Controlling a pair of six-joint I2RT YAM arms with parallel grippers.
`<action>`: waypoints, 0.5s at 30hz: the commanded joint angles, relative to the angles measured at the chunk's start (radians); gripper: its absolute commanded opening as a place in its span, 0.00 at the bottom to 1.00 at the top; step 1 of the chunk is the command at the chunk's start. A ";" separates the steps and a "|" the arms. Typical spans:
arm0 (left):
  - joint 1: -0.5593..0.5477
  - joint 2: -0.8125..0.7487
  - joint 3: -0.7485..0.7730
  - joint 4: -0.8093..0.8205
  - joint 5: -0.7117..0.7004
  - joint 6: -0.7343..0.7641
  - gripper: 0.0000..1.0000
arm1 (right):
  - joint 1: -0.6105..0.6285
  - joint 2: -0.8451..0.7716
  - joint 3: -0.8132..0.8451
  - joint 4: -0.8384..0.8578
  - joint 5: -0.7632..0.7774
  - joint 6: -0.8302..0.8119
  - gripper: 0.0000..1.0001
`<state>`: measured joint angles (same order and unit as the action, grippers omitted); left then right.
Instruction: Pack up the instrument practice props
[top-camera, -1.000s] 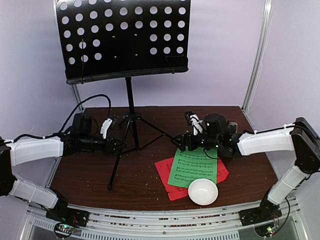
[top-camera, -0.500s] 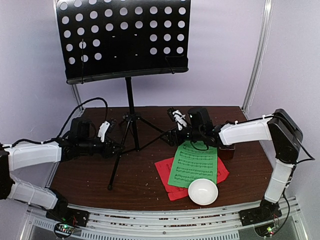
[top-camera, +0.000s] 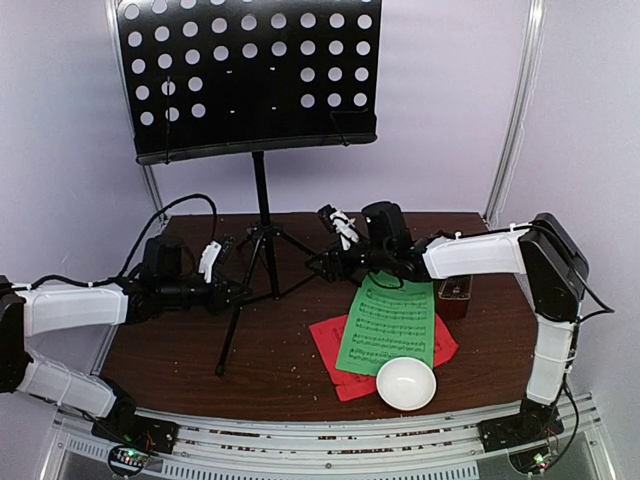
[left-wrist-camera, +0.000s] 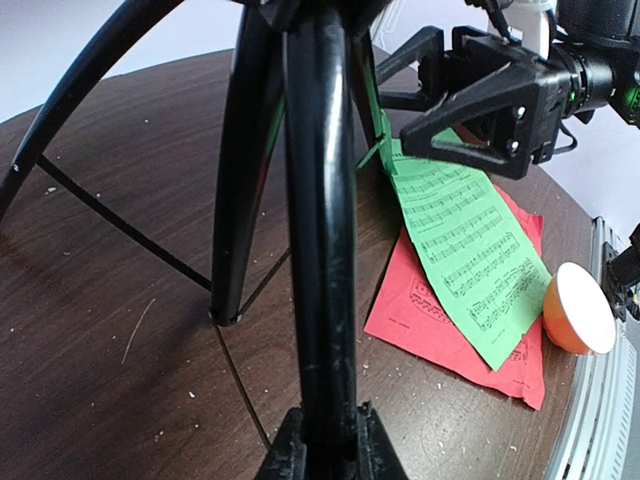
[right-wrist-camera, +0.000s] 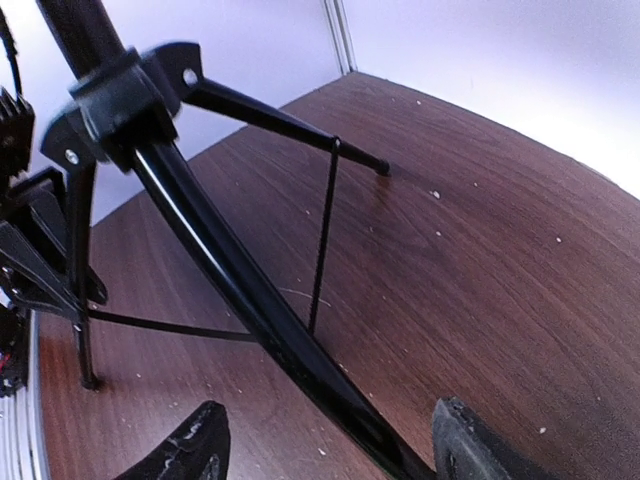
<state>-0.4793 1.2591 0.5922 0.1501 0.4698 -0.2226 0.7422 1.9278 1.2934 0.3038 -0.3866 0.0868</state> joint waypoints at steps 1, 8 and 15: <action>0.003 -0.001 -0.035 0.075 -0.055 0.022 0.00 | 0.004 -0.050 0.009 0.231 -0.103 0.167 0.73; 0.003 -0.010 -0.053 0.100 -0.057 0.014 0.00 | 0.018 0.003 0.065 0.561 -0.185 0.451 0.77; 0.003 -0.020 -0.068 0.112 -0.063 0.009 0.00 | 0.068 0.087 0.238 0.584 -0.193 0.497 0.78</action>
<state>-0.4808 1.2518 0.5491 0.2333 0.4606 -0.2394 0.7769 1.9671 1.4406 0.8146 -0.5480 0.5220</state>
